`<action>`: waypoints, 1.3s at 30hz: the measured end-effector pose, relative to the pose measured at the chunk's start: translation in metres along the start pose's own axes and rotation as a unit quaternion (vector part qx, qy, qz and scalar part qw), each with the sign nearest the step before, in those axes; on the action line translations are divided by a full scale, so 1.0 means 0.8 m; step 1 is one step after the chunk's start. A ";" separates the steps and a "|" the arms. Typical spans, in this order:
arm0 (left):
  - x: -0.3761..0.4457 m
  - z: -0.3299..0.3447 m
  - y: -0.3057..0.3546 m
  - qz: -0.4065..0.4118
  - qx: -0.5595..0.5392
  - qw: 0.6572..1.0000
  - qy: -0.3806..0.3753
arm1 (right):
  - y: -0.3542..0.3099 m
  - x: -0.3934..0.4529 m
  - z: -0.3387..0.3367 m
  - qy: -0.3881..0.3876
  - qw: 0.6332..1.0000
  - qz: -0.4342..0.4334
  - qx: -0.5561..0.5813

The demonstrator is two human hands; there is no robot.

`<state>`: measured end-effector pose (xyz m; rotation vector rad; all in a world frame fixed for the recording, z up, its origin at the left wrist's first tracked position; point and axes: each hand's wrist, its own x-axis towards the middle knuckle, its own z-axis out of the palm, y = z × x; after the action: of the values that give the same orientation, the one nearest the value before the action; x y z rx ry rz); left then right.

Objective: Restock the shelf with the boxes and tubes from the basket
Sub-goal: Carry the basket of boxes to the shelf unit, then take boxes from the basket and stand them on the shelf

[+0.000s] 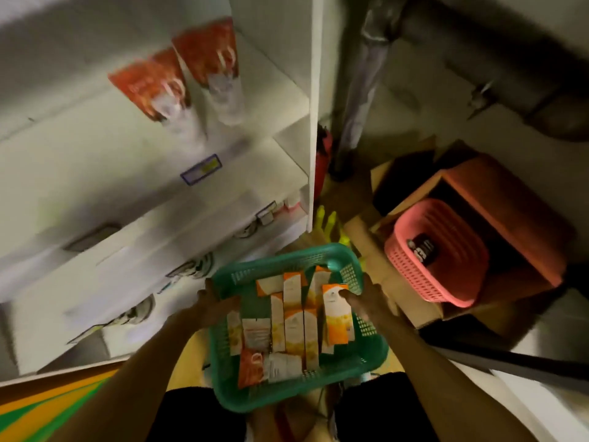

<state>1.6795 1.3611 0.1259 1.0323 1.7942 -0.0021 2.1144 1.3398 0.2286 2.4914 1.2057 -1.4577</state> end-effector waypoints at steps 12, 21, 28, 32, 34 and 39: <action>0.036 0.089 0.040 0.158 -0.039 0.986 -0.028 | 0.076 0.183 0.135 0.073 0.995 -0.059 0.023; 0.120 0.122 -0.012 0.099 0.028 0.994 -0.032 | 0.124 0.210 0.180 0.073 0.993 -0.048 0.082; 0.211 0.165 -0.042 0.109 0.059 0.992 -0.031 | 0.157 0.257 0.204 0.096 0.986 -0.031 0.131; 0.262 0.171 -0.046 0.137 0.014 0.990 -0.035 | 0.150 0.278 0.210 0.145 0.983 0.004 0.112; 0.277 0.177 -0.041 0.143 0.040 0.989 -0.006 | 0.138 0.273 0.226 0.230 0.972 -0.027 0.043; 0.204 0.218 0.050 0.221 0.247 0.934 0.133 | 0.116 0.270 0.267 0.172 0.954 -0.209 -0.131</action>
<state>1.8195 1.4141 -0.0646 1.8614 1.8004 -0.0404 2.0725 1.3267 -0.0863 2.4658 1.9383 -0.8404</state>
